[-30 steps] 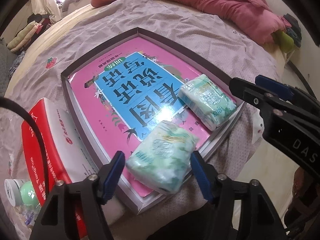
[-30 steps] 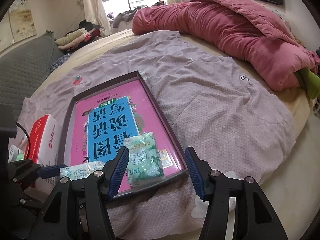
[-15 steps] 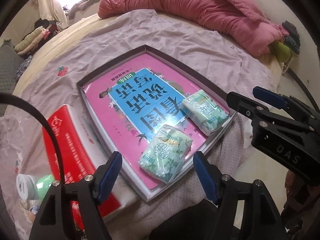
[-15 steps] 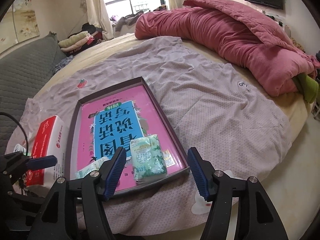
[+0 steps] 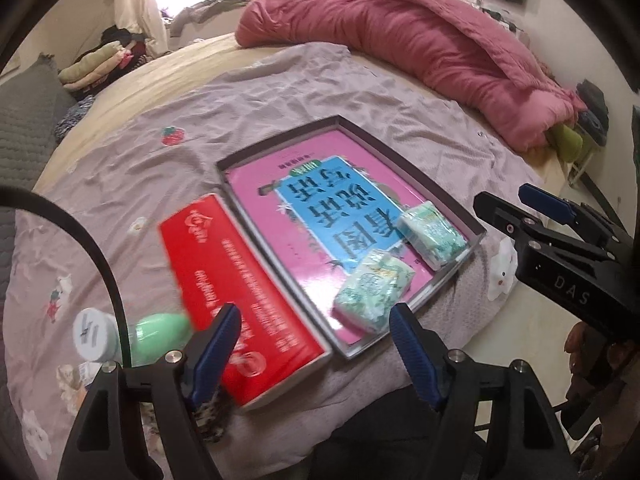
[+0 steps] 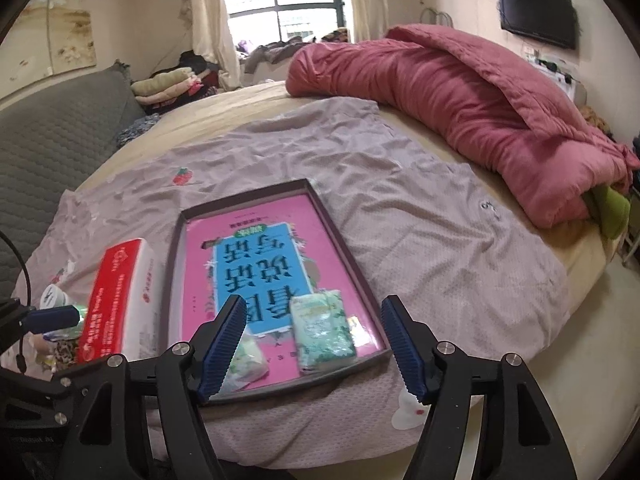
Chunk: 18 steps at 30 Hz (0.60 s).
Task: Organize soft objects
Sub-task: 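Move both open tools back toward the pile of items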
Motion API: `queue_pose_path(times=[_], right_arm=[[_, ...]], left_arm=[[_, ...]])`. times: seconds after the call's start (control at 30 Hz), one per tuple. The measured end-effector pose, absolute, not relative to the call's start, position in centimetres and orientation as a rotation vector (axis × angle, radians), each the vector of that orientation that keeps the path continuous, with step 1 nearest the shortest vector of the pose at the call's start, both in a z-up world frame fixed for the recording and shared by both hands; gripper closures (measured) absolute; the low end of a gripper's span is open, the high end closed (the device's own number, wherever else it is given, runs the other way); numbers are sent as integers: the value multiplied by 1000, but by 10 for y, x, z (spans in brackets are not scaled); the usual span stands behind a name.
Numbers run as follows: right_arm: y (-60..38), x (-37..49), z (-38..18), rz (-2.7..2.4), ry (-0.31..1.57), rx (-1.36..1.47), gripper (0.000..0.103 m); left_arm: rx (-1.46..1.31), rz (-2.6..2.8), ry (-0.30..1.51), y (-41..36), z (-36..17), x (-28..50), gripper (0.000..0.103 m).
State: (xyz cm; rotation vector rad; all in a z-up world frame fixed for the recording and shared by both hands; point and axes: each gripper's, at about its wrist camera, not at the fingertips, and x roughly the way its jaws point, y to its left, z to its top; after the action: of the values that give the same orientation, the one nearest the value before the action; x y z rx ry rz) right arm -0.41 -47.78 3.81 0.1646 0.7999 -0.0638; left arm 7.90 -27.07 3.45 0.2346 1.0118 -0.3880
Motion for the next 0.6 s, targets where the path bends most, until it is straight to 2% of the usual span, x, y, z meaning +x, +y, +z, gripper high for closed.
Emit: queue_pose_path(times=[0.27,0.6], right_arm=[[-447,-10,63,-21,752,127,31],[-390,-16,96,83,692,69,30]], left_arm=[[218,-335,968,-222,57,66,27],[114,-191,917,-121,87,59,27]])
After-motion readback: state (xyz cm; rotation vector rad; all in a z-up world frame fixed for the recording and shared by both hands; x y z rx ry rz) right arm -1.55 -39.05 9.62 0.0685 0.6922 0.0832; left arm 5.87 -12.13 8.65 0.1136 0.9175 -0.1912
